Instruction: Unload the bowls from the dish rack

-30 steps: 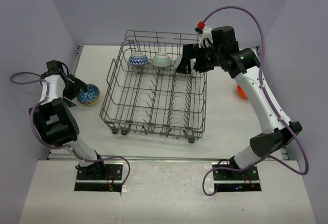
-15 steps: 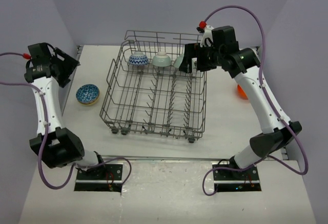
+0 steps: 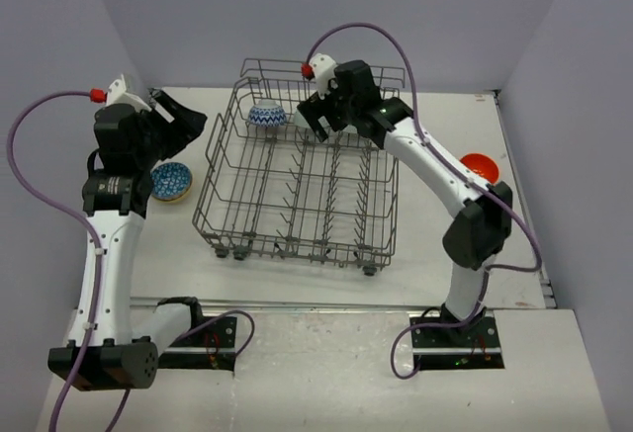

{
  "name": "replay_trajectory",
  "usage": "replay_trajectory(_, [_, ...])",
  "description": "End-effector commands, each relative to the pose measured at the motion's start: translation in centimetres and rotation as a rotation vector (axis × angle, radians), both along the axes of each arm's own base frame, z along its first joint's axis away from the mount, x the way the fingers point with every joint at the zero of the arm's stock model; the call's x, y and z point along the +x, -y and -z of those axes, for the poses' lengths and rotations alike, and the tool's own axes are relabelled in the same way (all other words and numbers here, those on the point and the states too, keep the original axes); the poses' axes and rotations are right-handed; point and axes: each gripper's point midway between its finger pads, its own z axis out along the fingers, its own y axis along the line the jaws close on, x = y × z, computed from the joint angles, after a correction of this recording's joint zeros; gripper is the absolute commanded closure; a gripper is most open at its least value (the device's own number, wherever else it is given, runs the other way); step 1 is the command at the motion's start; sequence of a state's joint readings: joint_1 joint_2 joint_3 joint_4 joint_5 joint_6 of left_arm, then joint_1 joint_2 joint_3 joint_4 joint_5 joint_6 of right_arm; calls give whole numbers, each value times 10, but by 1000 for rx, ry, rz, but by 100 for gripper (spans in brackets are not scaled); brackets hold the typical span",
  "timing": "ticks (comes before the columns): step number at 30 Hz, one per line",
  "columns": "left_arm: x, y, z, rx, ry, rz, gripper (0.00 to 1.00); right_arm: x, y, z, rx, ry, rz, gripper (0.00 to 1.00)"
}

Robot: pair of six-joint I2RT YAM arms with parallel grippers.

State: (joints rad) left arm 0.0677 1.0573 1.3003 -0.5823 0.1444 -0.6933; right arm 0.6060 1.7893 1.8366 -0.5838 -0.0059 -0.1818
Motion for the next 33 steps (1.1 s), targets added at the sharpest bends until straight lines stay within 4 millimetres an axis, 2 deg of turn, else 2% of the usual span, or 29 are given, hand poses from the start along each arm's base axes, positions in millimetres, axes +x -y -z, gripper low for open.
replay_trajectory(1, [18,10,5,41,67,32,25,72,7,19,-198,186,58,1])
replay_trajectory(2, [22,20,5,43,80,52,25,85,10,18,-217,229,88,1])
replay_trajectory(3, [26,23,7,50,84,52,25,93,14,25,-246,243,108,1])
replay_trajectory(5, [36,32,17,44,73,78,25,111,31,41,-324,297,162,1])
replay_trajectory(7, [44,38,24,29,58,96,25,125,46,45,-425,375,207,1])
replay_trajectory(9, [50,46,20,25,84,117,25,129,56,50,-447,376,219,1])
replay_trajectory(10, [54,48,21,23,91,122,25,131,62,30,-413,431,254,1])
replay_trajectory(11, [56,50,22,21,93,133,24,127,66,39,-429,425,253,1])
replay_trajectory(14, [62,55,32,12,70,158,24,119,70,24,-421,486,239,1])
replay_trajectory(15, [62,56,36,8,65,161,25,119,69,25,-424,485,229,1])
replay_trajectory(20, [67,60,46,-4,59,173,24,117,70,48,-481,430,191,1])
replay_trajectory(22, [72,63,51,2,50,190,24,113,71,48,-470,424,188,1])
replay_trajectory(24, [74,62,48,11,55,191,23,111,72,44,-461,427,190,1])
replay_trajectory(25, [75,62,47,12,58,188,23,107,74,55,-483,392,178,1])
replay_trajectory(28, [76,60,47,19,65,179,22,101,77,68,-488,361,177,1])
replay_trajectory(33, [79,65,49,9,67,202,21,99,81,77,-500,356,182,1])
